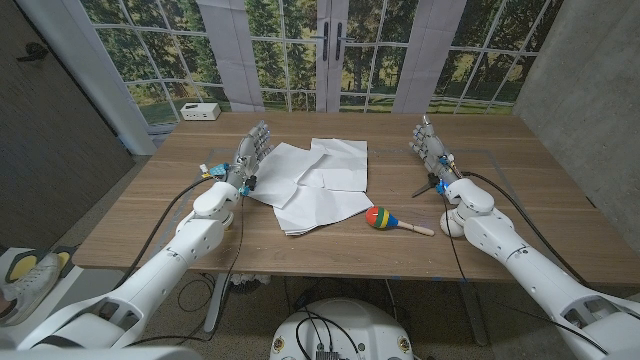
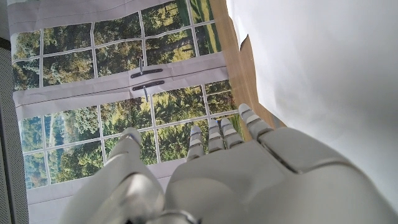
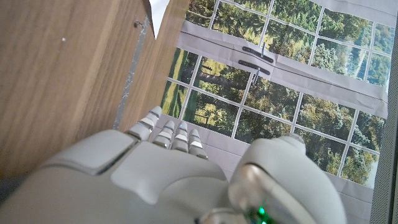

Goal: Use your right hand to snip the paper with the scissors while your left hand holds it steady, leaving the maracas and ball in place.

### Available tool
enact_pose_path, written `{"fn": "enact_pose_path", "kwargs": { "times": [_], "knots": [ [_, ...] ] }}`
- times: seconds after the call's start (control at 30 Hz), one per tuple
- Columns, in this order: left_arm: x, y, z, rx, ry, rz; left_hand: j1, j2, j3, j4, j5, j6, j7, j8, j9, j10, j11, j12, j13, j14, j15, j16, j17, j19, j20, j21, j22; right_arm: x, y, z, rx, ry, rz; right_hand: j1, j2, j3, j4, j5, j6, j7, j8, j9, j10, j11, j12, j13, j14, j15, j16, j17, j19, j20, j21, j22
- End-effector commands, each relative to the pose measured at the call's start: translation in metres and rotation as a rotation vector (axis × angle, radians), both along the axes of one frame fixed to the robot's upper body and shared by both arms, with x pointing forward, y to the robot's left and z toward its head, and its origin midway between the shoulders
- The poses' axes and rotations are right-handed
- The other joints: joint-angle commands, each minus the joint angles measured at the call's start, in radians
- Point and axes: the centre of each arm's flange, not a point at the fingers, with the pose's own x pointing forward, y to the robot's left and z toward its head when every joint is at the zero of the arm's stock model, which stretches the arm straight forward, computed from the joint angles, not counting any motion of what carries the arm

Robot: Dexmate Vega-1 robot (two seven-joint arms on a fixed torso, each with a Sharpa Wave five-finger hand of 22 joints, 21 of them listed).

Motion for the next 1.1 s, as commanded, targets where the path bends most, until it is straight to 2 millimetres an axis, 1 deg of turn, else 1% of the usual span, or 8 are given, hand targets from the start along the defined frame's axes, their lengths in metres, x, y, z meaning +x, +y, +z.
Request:
{"fn": "enact_pose_path", "kwargs": {
  "times": [0.03,0.23,0.3,0.4,0.47,0.73,0.87,1.1],
  "knots": [
    [0.005,0.003,0.0,-0.003,-0.001,-0.004,0.009,0.001,0.008,0.0,0.005,0.005,-0.001,0.007,0.002,0.009,0.0,0.005,0.002,0.008,0.004,0.004,0.002,0.005,0.0,0.007,0.002,0.003,0.004,0.001,-0.003,0.008,-0.003,0.007,0.002,-0.007,0.0,0.006,-0.006,0.004,0.007,0.005,-0.002,0.007,0.007,0.003,-0.006,0.0,0.008,0.003,0.007,0.0,0.005,0.001],
    [0.003,0.004,-0.001,-0.004,-0.008,-0.001,0.008,0.002,0.008,-0.001,0.005,0.005,-0.001,0.007,0.002,0.009,0.0,0.005,0.002,0.008,0.004,0.005,0.002,0.005,-0.002,0.007,0.002,0.003,0.005,0.001,-0.001,0.007,-0.003,0.008,0.003,-0.006,-0.001,0.006,-0.005,0.003,0.007,0.005,0.0,0.008,0.008,0.003,-0.004,0.0,0.009,0.001,0.01,0.0,0.006,0.001],
    [0.001,0.005,-0.002,-0.005,-0.008,0.001,0.008,0.002,0.008,-0.002,0.005,0.006,-0.003,0.007,0.002,0.008,0.0,0.005,0.002,0.008,0.004,0.005,0.002,0.004,-0.001,0.007,0.002,0.001,0.006,0.002,-0.01,-0.008,-0.008,0.014,0.004,-0.005,-0.004,0.003,0.01,0.0,0.013,0.005,0.012,0.006,0.012,0.002,0.011,-0.006,0.013,-0.004,0.037,-0.016,0.015,0.001],
    [-0.002,0.006,-0.003,-0.003,-0.016,0.02,0.008,0.002,0.008,-0.003,0.005,0.004,-0.002,0.006,0.002,0.007,0.001,0.005,0.002,0.005,0.003,0.004,0.002,0.001,-0.002,0.006,0.002,0.0,0.007,0.004,-0.016,-0.016,-0.001,0.019,0.004,-0.004,-0.007,0.002,0.013,0.0,0.013,0.004,0.017,0.001,0.013,0.002,0.017,-0.01,0.015,-0.007,0.045,-0.023,0.017,0.0],
    [-0.006,0.006,-0.001,0.015,-0.032,0.044,0.008,0.002,0.008,-0.004,0.005,0.0,-0.003,0.005,0.002,0.007,0.0,0.005,0.002,0.001,0.003,0.003,0.002,-0.008,-0.006,0.003,0.002,-0.002,0.008,0.002,0.01,-0.014,0.008,0.034,0.005,0.0,-0.015,-0.001,0.007,-0.005,0.01,0.004,0.006,-0.001,0.007,0.001,-0.009,-0.02,0.004,-0.012,0.03,-0.034,0.008,0.0],
    [-0.013,0.009,0.002,0.041,-0.058,0.048,0.009,0.004,0.009,-0.006,0.004,-0.002,-0.003,0.004,0.002,0.007,-0.002,0.005,0.002,-0.001,0.004,0.002,0.002,-0.012,-0.009,0.003,0.002,-0.009,0.007,0.003,-0.023,-0.029,0.006,0.05,0.007,0.004,-0.023,-0.003,0.005,-0.012,0.009,0.004,0.005,-0.011,0.007,0.001,-0.023,-0.029,-0.001,-0.016,0.016,-0.036,0.002,0.0],
    [-0.012,0.01,-0.001,0.028,-0.052,0.054,0.009,0.004,0.009,-0.008,0.004,-0.003,-0.003,0.004,0.002,0.009,-0.001,0.007,0.002,-0.001,0.004,0.003,0.002,-0.012,-0.007,0.003,0.002,-0.012,0.006,0.006,-0.043,-0.043,-0.022,0.081,0.011,0.012,-0.038,-0.008,0.02,-0.019,0.014,0.004,0.02,-0.019,0.011,0.0,-0.082,-0.065,-0.014,-0.022,-0.032,-0.077,-0.009,0.0],
    [-0.018,0.006,-0.006,0.001,-0.049,0.065,0.009,0.004,0.009,-0.01,0.004,-0.004,-0.002,0.004,0.002,0.013,-0.003,0.008,0.002,-0.006,0.004,0.002,0.002,-0.024,-0.016,0.0,0.002,-0.014,0.004,0.014,-0.134,-0.067,-0.038,0.093,0.013,0.016,-0.044,-0.01,0.024,-0.021,0.014,0.004,0.022,-0.026,0.011,0.0,-0.097,-0.077,-0.014,-0.024,-0.045,-0.088,-0.01,-0.001]
  ]
}}
